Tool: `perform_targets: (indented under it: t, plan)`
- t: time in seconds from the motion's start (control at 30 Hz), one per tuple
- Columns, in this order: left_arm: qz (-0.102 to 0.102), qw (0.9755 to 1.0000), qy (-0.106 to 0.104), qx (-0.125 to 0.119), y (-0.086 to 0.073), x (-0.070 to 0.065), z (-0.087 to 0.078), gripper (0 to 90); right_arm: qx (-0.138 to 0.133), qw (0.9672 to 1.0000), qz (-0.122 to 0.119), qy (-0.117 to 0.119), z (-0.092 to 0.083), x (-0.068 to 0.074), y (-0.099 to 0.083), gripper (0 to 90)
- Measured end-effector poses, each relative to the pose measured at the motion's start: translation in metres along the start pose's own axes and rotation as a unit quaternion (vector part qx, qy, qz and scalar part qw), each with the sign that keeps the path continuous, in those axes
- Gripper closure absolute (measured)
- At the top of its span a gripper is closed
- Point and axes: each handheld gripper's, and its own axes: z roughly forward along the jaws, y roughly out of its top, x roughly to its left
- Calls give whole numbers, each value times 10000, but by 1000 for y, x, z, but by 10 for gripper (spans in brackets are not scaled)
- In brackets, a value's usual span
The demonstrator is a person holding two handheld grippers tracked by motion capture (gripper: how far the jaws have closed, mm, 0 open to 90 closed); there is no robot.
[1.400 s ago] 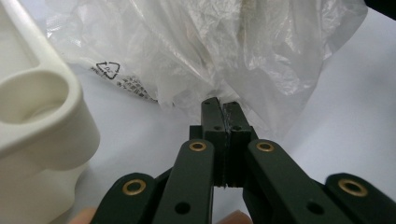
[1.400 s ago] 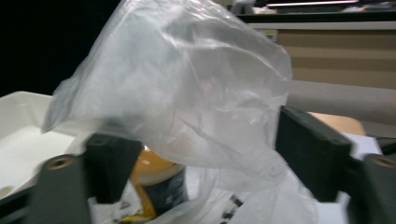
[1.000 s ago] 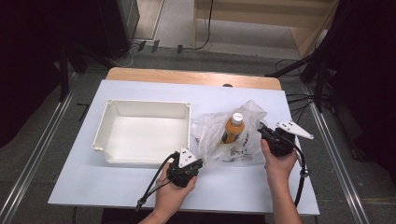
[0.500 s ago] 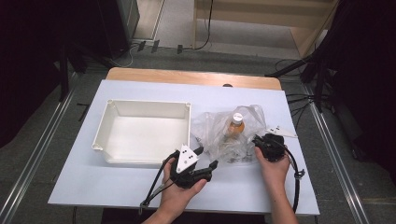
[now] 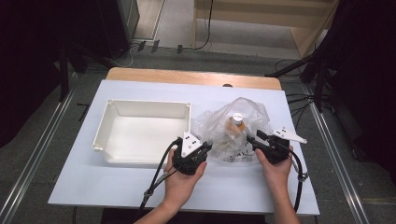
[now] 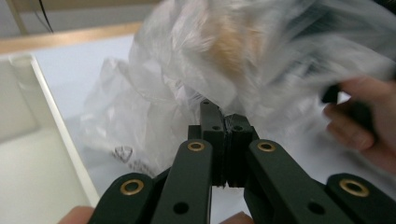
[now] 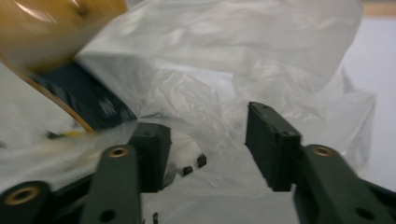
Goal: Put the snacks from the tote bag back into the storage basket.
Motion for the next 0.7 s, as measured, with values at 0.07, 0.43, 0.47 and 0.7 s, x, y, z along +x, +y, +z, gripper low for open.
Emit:
perform_targets:
  t: [0.07, 0.43, 0.47, 0.7]
  plan:
    - [-12, 9999, 33, 158, -6, 0, 6, 900, -280, 9996, -18, -39, -8, 3, 4, 443]
    - [-58, 9939, 110, 1100, -45, 6, 36, 900, -599, 9977, -223, -209, -21, 14, 24, 808]
    - [-70, 9932, 120, 1155, -47, 6, 36, 900, -469, 9982, -244, -275, -18, 14, 23, 841]
    - [33, 9893, 223, 1442, -55, 10, 27, 900, 390, 9966, 92, -719, 10, 0, 9, 900]
